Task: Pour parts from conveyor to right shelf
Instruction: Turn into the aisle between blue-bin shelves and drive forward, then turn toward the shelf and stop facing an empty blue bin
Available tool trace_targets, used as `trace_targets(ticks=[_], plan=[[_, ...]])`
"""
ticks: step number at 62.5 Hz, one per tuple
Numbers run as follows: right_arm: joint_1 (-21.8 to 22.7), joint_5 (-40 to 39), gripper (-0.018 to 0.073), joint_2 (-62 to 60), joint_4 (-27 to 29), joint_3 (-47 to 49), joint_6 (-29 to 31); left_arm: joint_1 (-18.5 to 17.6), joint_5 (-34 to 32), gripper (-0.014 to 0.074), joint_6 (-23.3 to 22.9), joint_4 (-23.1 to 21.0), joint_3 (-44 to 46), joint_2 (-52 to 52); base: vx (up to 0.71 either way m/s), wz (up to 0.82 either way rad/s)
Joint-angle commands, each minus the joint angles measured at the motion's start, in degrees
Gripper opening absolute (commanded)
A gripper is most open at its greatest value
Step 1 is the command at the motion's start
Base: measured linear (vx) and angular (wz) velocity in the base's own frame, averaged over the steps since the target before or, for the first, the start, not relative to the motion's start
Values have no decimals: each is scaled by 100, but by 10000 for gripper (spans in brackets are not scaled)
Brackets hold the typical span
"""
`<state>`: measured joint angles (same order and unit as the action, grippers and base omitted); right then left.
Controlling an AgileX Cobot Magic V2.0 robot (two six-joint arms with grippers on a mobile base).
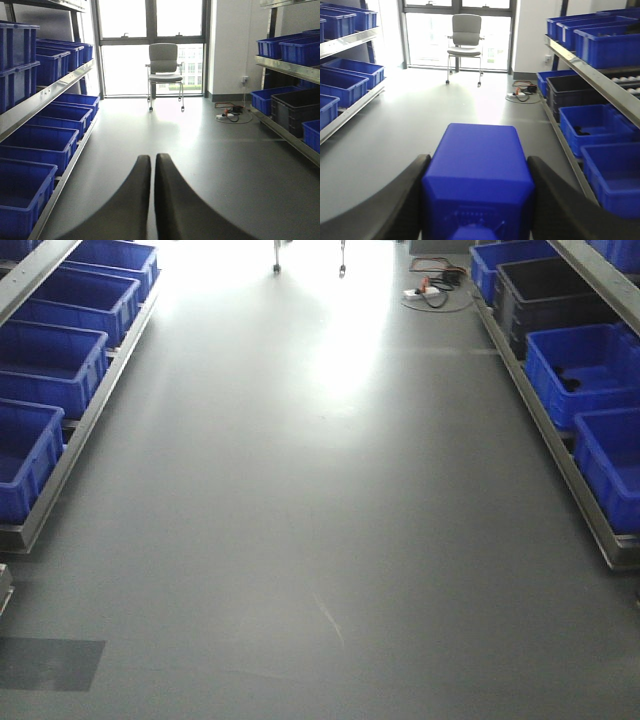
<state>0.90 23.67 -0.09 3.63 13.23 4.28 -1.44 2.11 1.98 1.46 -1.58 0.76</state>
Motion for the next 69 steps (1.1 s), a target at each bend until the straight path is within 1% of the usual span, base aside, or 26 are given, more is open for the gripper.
trace_targets(ticks=[1, 18, 47, 69], plan=[[-1, -465, -5, 69, 2, 149, 31, -3, -439, -6, -16, -16, -175, 81, 47, 25], [-1, -465, -5, 69, 2, 149, 31, -3, -439, -6, -16, -16, -175, 81, 41, 49], [-7, -465, -5, 69, 2, 149, 31, -3, -439, -6, -16, -16, -175, 81, 27, 92], [-7, -465, -5, 69, 2, 149, 31, -3, -439, -6, -16, -16, -175, 81, 19, 76]])
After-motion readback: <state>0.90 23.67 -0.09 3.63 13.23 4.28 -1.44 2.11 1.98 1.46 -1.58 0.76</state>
